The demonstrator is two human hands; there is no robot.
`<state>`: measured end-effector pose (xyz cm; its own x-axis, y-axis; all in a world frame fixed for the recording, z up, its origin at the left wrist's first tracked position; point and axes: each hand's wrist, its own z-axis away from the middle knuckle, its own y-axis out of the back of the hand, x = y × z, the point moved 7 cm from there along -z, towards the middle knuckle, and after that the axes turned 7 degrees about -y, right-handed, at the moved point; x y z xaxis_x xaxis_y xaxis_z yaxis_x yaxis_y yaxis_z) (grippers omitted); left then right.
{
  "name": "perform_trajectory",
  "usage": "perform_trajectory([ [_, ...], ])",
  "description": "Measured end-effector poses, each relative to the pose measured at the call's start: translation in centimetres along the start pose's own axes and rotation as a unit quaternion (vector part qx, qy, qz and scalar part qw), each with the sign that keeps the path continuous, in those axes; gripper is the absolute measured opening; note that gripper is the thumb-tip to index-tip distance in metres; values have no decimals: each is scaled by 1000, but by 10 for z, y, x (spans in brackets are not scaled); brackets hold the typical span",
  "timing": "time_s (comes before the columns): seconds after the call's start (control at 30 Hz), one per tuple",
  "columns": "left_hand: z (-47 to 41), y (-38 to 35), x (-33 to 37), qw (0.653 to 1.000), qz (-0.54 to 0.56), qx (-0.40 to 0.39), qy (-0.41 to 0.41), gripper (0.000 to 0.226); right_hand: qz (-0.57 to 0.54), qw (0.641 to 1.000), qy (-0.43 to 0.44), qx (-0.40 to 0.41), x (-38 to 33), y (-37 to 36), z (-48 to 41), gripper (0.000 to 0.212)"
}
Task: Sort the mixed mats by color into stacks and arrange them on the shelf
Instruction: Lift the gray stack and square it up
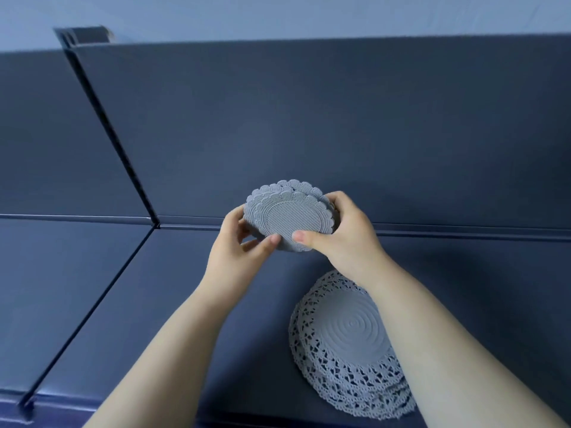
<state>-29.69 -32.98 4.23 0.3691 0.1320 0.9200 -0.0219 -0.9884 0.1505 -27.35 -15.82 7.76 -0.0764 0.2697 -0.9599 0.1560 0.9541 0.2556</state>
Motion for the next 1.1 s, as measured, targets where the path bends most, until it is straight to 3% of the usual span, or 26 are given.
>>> perform_trajectory([
  [0.17, 18, 42, 19, 997, -53, 46, -15, 32, -16, 1000, -8, 24, -11, -32, 19, 39],
  [0.47, 50, 162, 32, 984, -160, 62, -56, 36, 31, 997, 10, 68, -43, -143, 55, 33],
  [0.83, 104, 416, -3, 978, -178, 98, -44, 32, 106, 994, 28, -12, -104, -385, 118, 32],
  [1.1, 109, 469, -20, 977, -194, 80, -27, 29, 126, 992, 3, -20, -107, -441, 120, 26],
])
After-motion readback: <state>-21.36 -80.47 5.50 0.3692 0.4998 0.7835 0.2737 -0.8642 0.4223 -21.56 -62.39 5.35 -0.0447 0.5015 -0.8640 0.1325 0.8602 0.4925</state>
